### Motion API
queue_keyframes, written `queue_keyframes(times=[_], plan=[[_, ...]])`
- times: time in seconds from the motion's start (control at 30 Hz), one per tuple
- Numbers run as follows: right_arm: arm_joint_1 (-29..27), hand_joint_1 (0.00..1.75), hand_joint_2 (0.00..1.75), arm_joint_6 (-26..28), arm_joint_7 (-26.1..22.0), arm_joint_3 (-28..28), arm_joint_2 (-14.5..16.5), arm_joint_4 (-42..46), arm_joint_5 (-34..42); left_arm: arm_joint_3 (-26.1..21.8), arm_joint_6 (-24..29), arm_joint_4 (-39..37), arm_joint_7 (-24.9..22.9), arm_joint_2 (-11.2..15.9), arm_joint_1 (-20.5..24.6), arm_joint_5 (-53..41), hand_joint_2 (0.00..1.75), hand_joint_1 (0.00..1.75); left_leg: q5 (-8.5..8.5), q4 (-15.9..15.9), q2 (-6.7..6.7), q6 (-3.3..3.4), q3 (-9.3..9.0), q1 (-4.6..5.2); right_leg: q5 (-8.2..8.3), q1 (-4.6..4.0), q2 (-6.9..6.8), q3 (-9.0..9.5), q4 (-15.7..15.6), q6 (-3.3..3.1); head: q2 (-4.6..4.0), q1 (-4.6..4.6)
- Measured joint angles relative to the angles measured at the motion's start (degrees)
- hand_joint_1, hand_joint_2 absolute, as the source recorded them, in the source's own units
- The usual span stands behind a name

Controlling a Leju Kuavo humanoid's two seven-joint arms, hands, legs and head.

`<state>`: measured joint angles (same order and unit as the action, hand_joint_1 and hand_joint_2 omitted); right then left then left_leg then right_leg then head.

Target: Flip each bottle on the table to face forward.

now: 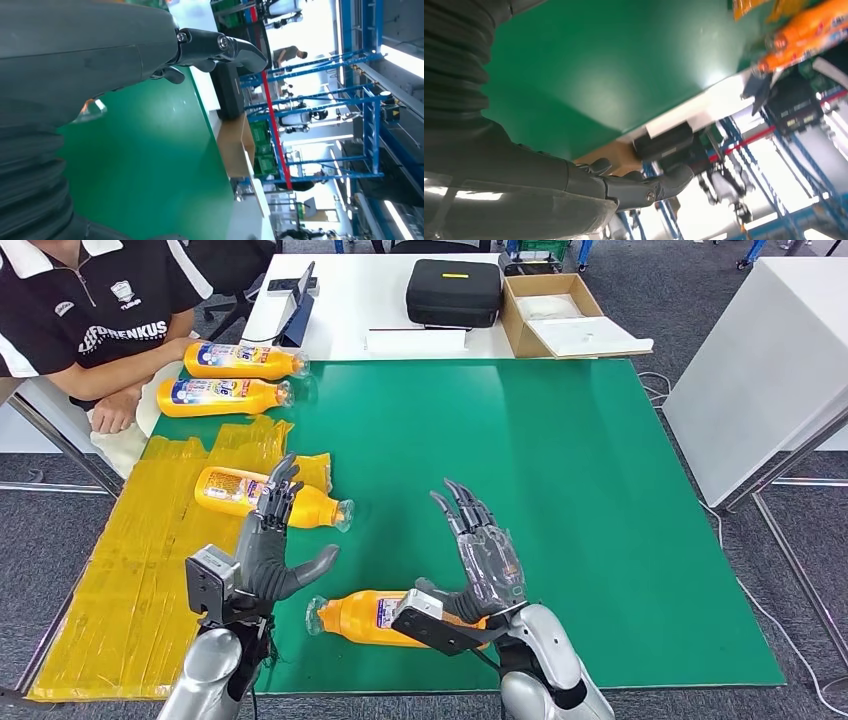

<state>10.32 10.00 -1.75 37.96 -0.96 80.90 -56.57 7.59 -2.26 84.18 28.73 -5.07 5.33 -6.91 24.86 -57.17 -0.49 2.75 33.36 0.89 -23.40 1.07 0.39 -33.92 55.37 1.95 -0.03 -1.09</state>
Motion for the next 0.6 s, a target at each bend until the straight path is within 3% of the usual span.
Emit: queue_keyframes(times=[0.23,0.6], plan=[[2.7,0.0,1.75,-1.7,-0.3,3.0,2.0,-7.3,2.7,1.0,-0.8,-1.4,-0.3,-0.5,1.2,0.9,1.75,0.0,0.0,0.0,-0.02,0.0,0.03,0.01,0.0,-0.02,-0.01,-0.01,0.0,0.0,-0.01,0.01],[2.8,0.0,1.75,-3.9,-2.8,7.7,2.8,-11.0,7.7,0.8,0.7,-8.9,-0.4,-0.7,5.2,1.9,1.75,0.0,0.0,0.0,-0.02,0.0,0.03,0.04,0.0,-0.01,0.0,-0.01,0.0,0.01,-0.01,0.01]])
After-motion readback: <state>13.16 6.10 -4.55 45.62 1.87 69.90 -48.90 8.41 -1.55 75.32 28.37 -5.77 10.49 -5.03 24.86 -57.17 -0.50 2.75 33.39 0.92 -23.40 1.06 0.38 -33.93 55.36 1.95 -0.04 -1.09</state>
